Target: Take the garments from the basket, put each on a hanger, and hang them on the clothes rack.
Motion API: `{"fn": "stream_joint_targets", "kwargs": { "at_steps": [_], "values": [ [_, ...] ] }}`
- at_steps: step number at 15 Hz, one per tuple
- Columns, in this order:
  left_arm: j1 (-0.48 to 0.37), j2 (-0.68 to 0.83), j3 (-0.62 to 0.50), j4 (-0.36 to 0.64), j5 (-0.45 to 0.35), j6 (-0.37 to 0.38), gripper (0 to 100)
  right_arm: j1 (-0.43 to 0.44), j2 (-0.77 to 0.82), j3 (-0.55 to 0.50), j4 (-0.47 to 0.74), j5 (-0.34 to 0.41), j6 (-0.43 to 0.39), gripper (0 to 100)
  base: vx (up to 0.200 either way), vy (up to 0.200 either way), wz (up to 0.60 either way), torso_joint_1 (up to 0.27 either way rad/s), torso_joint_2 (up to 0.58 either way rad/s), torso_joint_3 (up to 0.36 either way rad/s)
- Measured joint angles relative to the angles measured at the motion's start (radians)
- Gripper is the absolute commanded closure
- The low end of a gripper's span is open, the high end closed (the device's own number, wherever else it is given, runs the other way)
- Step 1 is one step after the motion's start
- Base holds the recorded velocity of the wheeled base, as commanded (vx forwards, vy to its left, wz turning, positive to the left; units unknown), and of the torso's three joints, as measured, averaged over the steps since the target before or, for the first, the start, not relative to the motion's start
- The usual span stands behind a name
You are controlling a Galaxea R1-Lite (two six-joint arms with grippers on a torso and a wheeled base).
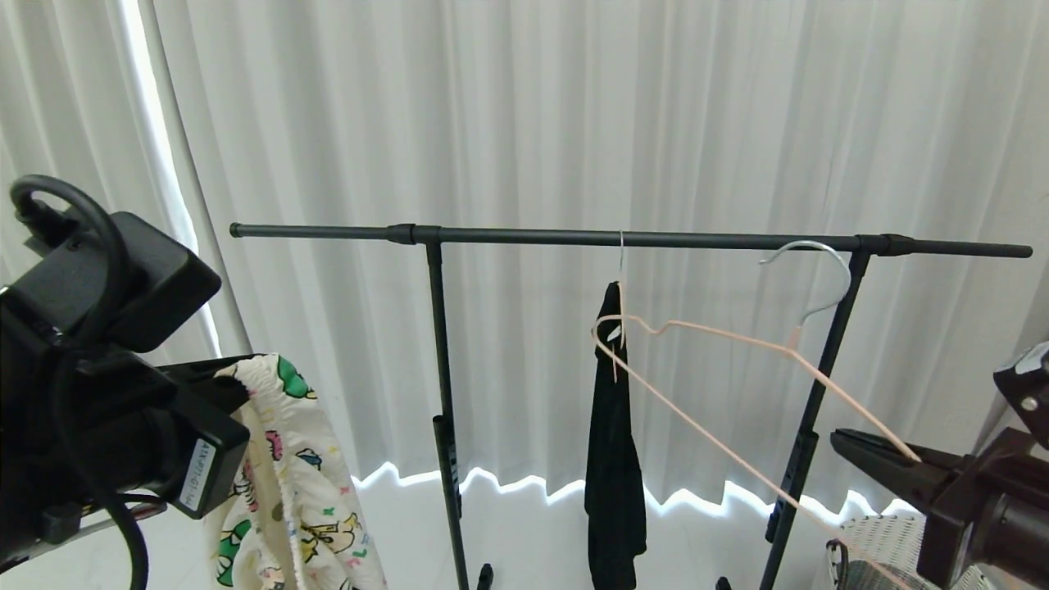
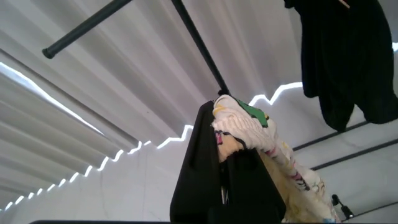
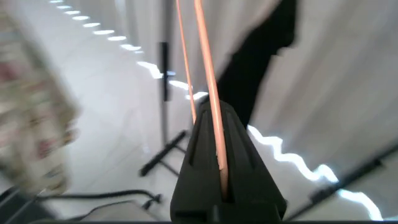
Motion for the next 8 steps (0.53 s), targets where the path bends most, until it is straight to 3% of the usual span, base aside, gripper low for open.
{"fn": "stream_joint_targets", "kwargs": {
  "at_steps": [2,5,7,8],
  "values": [
    [-0.001,0.045,-0.009,-0.032,0.008,-0.114,100,0.14,-0.004,-0.003,-0.001,0.0,0.02,100,0.0,0.0,0.0,0.0,0.0,0.0],
    [-0.002,0.154,-0.056,-0.049,0.079,-0.291,100,0.34,0.006,-0.015,-0.001,0.0,0.069,100,0.0,0.0,0.0,0.0,0.0,0.0],
    [-0.007,0.231,-0.119,-0.053,0.123,-0.378,100,0.419,0.045,-0.047,-0.003,0.0,0.098,100,0.0,0.0,0.0,0.0,0.0,0.0],
    [-0.009,0.259,-0.137,-0.053,0.129,-0.387,100,0.433,0.068,-0.068,-0.006,-0.001,0.108,100,0.0,0.0,0.0,0.0,0.0,0.0]
  ]
}}
